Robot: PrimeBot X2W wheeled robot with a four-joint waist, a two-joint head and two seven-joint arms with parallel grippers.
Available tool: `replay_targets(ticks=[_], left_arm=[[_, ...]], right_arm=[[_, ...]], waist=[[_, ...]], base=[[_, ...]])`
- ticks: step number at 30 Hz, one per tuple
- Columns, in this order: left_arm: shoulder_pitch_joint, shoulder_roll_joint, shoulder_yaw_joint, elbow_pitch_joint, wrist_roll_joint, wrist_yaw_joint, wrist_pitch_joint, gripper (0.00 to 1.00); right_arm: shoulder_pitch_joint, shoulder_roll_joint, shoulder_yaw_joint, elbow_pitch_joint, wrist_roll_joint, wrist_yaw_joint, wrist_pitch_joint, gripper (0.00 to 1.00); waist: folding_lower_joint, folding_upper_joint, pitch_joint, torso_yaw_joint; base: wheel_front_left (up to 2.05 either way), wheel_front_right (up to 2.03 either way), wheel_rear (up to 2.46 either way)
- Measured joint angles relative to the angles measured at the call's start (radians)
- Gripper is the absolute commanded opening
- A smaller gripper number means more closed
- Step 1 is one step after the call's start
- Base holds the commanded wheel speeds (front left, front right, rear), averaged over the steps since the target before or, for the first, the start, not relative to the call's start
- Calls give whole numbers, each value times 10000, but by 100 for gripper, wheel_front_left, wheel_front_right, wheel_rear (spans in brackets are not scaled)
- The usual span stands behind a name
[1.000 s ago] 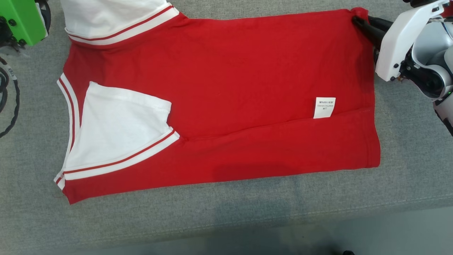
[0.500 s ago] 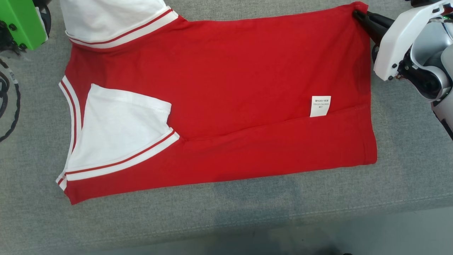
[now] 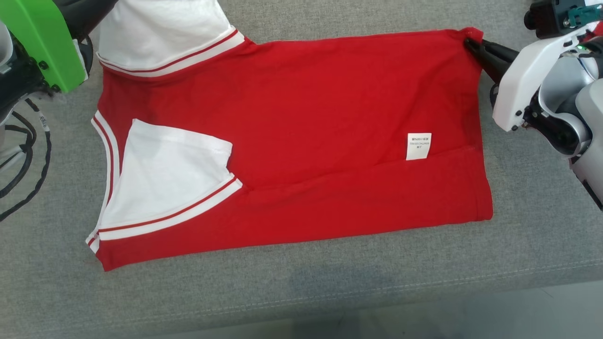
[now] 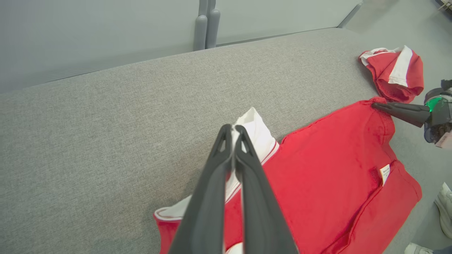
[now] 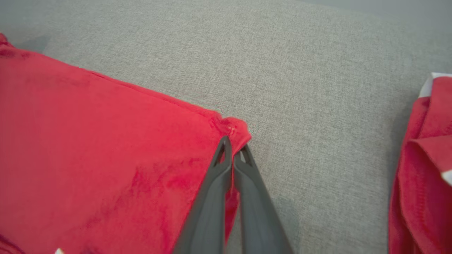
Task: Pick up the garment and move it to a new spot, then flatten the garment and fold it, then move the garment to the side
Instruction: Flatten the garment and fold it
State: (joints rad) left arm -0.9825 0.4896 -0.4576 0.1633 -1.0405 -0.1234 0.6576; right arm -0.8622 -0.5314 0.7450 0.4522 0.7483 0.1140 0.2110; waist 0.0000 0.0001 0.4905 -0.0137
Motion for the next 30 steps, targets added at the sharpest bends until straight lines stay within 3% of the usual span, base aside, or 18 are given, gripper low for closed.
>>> replay_targets(ticks=[30], left_arm=[[1743, 481, 324, -1440, -686, 0, -777, 0]], right_arm=[[951, -734, 374, -721, 77, 88, -525, 0]], waist=[[0, 0, -501, 420]], base=[[0, 0, 0]])
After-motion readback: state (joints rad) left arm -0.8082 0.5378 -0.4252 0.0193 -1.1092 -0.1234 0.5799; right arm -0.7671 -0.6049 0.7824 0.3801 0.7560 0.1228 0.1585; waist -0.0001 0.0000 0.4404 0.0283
